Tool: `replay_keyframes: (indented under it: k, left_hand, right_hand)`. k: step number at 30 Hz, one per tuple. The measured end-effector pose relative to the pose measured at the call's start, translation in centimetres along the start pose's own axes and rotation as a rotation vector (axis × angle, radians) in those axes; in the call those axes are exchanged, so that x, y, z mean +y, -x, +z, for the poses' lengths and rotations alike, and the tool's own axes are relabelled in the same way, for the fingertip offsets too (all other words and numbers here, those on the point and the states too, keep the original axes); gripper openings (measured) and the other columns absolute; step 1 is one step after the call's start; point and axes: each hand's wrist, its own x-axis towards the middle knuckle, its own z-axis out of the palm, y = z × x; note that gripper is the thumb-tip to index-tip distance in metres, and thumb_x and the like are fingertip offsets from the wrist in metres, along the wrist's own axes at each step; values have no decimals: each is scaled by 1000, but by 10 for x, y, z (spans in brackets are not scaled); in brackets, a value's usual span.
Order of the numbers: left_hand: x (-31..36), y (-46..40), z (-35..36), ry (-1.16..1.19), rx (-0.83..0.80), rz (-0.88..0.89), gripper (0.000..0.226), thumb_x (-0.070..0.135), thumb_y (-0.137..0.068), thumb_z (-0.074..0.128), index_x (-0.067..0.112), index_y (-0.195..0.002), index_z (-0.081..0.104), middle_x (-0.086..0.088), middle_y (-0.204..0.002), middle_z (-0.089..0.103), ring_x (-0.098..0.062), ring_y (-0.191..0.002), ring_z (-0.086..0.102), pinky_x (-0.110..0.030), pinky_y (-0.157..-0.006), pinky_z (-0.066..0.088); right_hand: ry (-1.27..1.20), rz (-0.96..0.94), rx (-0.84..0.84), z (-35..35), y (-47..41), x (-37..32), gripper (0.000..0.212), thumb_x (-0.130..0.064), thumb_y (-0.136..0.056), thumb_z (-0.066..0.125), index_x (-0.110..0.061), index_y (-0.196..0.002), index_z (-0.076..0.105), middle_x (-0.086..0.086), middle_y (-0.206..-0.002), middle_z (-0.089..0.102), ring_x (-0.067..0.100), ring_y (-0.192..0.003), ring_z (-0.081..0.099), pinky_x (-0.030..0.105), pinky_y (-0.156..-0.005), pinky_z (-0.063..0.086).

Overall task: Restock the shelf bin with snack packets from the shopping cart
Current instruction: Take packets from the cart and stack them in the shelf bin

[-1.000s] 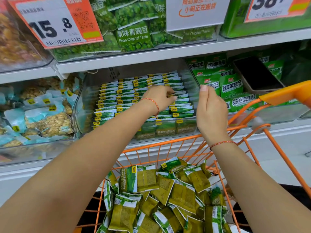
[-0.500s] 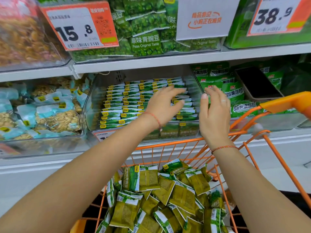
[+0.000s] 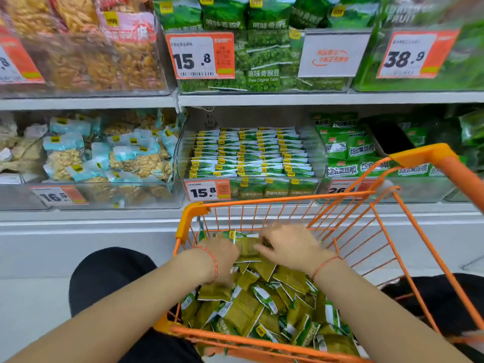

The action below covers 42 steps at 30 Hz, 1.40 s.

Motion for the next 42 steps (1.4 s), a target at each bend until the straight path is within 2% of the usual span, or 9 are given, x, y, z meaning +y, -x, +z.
replay_keyframes:
  k: [7, 10, 13, 20, 26, 29, 33, 37, 42]
  left_hand:
    - [-1, 2, 22, -142, -66, -18, 83, 51, -77, 71, 7, -137, 33, -13, -127, 56, -32, -125, 45, -49, -115, 7]
    - [-11, 3, 25, -106, 9, 15, 67, 53, -78, 69, 11, -126, 49, -8, -116, 61, -28, -116, 50, -46, -115, 14]
    - [-16, 1, 26, 92, 69, 28, 60, 55, -76, 69, 9, -114, 57, -9, -108, 62, -28, -103, 56, -39, -94, 45]
    - [-11, 9, -11, 840, 479, 39, 27, 36, -84, 69, 16, -97, 57, 3, -88, 61, -21, -87, 59, -30, -72, 45]
    - [17, 3, -23, 1260, 942, -54, 30, 27, -89, 64, 23, -118, 65, 13, -114, 61, -1, -108, 52, -6, -85, 37]
    - [23, -4, -11, 1283, 1070, -21, 28, 33, -87, 66, 36, -114, 63, 14, -118, 62, 2, -115, 53, -7, -93, 40]
    - [26, -13, 5, 904, 1245, 104, 41, 34, -84, 67, 31, -124, 59, 12, -129, 55, -5, -123, 50, -17, -105, 37]
    - [35, -11, 5, 812, 1152, 179, 47, 48, -83, 59, 34, -128, 55, 16, -141, 41, -5, -134, 38, -13, -111, 25]
    - [39, 0, -1, 1010, 979, 221, 40, 52, -93, 39, 53, -133, 39, 26, -153, 18, 5, -140, 20, -11, -105, 21]
  right_hand:
    - [-73, 217, -502, 17, 17, 1, 98, -65, -73, 66, -16, -147, 23, 10, -141, 43, 29, -128, 44, 39, -101, 42]
    - [-91, 271, -599, 17, 25, 6, 109, -61, -70, 72, -15, -150, 15, 10, -140, 47, 29, -126, 48, 38, -98, 43]
    - [-100, 290, -649, 20, 32, 8, 100, -51, -74, 73, -15, -149, 17, 9, -137, 49, 27, -123, 49, 35, -95, 44]
    - [-264, 408, -515, 4, 29, 16, 38, -17, -89, 53, -10, -125, 44, 10, -106, 57, 26, -97, 60, 25, -56, 40]
    - [-1173, 562, -188, -29, 33, 15, 58, -15, -88, 65, -11, -140, 39, -2, -135, 41, 17, -98, 60, 20, -55, 52]
    - [-1384, 560, -37, -33, 37, 12, 53, -17, -84, 71, -13, -133, 51, -2, -136, 47, 13, -101, 59, 20, -52, 49]
    - [-1546, 601, 10, -35, 35, 8, 34, -22, -82, 72, -12, -115, 64, 3, -113, 65, 9, -91, 60, 21, -53, 47]
    - [-1800, 719, 13, -38, 35, 4, 8, -10, -94, 54, -8, -92, 62, 5, -79, 62, 13, -63, 60, 22, -52, 51]
    - [-2096, 760, -61, -43, 38, 3, 19, -32, -100, 43, -20, -105, 58, 10, -94, 68, 24, -86, 67, 36, -63, 59]
